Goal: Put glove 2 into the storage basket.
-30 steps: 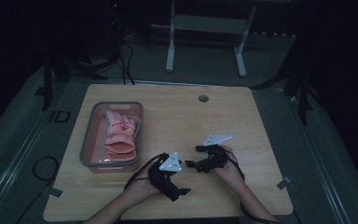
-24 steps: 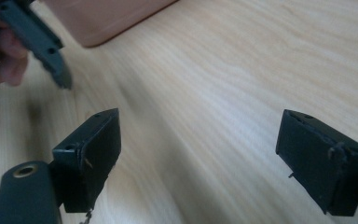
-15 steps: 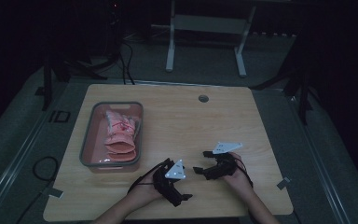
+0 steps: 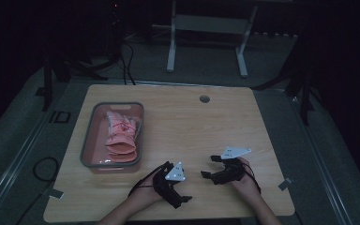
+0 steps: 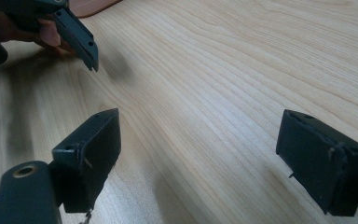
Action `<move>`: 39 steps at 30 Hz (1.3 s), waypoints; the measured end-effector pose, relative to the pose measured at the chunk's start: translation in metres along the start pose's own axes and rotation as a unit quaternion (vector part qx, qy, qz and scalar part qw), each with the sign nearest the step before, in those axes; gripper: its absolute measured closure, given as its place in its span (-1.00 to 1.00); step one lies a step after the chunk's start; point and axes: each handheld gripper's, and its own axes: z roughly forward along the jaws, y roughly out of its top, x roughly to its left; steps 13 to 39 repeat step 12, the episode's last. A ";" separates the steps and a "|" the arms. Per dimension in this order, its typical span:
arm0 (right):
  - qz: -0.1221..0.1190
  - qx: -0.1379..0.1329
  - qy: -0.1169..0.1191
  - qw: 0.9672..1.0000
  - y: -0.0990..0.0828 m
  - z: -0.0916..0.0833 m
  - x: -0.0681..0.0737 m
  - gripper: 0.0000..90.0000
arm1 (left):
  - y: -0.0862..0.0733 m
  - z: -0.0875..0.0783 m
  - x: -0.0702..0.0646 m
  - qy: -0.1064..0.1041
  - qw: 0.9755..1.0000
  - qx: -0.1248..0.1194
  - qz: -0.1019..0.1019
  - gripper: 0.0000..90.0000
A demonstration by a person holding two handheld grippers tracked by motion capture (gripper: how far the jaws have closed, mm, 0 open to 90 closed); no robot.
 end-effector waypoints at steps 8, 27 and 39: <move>-0.005 0.002 -0.014 1.000 -0.001 0.001 -0.002 -0.69 | -0.003 -0.001 0.000 -0.004 1.000 -0.005 -0.004 -0.97; -0.004 0.000 -0.016 1.000 -0.001 0.000 -0.003 -0.70 | -0.003 0.000 -0.001 -0.004 1.000 -0.004 -0.001 -0.97; -0.004 0.000 -0.016 1.000 -0.001 0.000 -0.003 -0.70 | -0.003 0.000 -0.001 -0.004 1.000 -0.004 -0.001 -0.97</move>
